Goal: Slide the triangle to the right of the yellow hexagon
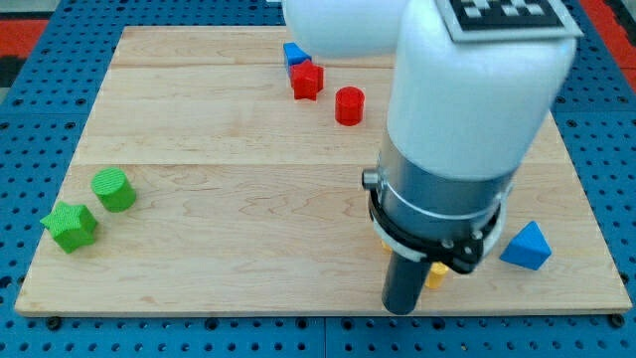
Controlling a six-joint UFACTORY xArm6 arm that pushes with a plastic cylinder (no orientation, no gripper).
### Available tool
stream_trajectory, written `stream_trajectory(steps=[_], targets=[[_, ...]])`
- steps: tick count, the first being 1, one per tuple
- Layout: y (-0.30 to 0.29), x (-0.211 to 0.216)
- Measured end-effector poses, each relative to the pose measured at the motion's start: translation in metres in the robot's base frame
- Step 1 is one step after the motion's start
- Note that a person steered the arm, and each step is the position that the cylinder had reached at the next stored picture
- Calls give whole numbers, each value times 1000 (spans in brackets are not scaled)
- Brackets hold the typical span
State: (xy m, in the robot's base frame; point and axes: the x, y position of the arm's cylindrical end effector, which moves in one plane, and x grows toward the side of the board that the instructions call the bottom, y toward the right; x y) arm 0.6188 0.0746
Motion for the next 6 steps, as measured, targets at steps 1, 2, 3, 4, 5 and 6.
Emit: stream_trajectory(steps=[1,2,3,4,5,6], targets=[[56,-1],[165,-7],[171,-39],[108,-66],[59,-85],[35,-105]])
